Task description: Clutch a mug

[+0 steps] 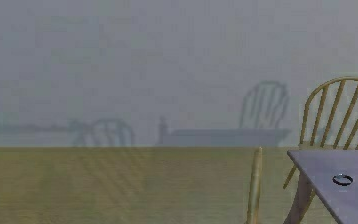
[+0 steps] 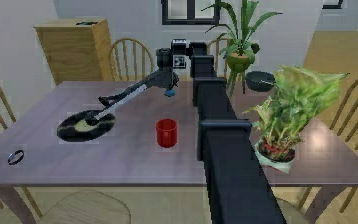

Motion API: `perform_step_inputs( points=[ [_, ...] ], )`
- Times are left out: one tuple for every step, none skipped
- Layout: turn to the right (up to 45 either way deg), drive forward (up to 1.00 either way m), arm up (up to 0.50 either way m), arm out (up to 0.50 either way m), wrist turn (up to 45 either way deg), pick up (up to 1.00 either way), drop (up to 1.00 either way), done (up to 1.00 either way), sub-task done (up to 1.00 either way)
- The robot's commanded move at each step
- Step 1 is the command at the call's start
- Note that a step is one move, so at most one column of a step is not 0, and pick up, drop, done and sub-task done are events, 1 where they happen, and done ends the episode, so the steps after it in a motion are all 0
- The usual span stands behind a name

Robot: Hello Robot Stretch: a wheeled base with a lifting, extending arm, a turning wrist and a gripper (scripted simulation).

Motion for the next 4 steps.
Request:
perform_step_inputs(
  points=[
    [0.0,0.0,0.0,0.0,45.0,0.0,0.0,0.0,0.0],
    [0.0,0.0,0.0,0.0,36.0,0.0,0.0,0.0,0.0],
    [0.0,0.0,-0.28,0.0,0.0,0.0,0.0,0.0,0.0],
    [0.0,0.0,0.0,0.0,0.0,1.0,0.0,0.0,0.0]
  ],
)
